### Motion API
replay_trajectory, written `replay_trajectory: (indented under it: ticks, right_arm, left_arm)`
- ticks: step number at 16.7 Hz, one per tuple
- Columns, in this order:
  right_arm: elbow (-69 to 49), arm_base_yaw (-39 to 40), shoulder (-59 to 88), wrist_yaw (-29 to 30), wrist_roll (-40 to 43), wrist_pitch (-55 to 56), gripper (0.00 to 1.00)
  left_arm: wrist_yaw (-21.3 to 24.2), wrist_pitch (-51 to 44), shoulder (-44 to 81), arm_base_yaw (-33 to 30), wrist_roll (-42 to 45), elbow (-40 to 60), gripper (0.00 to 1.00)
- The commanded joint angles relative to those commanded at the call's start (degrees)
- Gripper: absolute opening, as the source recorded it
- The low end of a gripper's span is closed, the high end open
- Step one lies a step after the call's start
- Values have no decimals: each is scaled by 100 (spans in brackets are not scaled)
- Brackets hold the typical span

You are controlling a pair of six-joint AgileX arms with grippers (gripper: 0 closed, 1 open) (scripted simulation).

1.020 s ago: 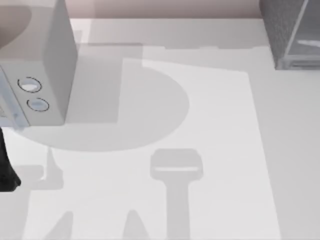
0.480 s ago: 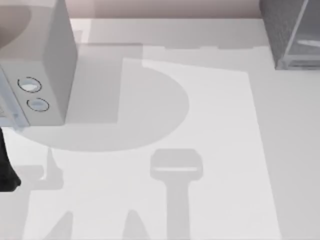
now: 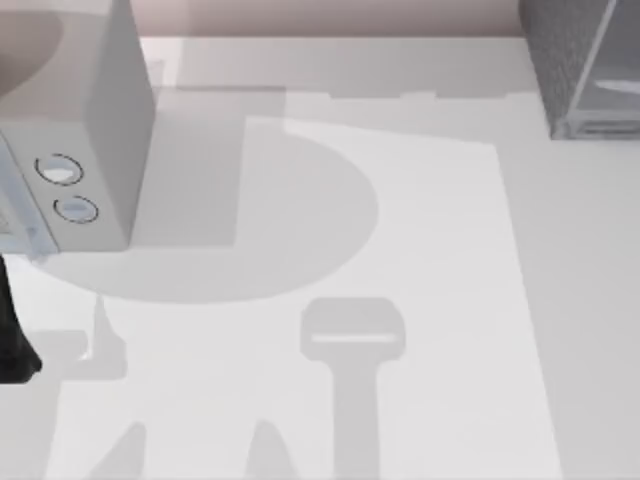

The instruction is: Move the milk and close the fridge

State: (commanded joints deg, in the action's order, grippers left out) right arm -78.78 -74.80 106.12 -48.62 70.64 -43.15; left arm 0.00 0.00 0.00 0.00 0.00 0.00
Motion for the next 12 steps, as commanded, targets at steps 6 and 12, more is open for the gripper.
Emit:
replay_trajectory:
  ticks: [6,12]
  right_arm:
    - [190,1638,-11,294,-2758,2046,100]
    - [458,2161,-131,596,-3465,2648,100]
  left_arm:
    - [0,0,0,0,0,0,100]
    - [0,0,0,0,0,0,100]
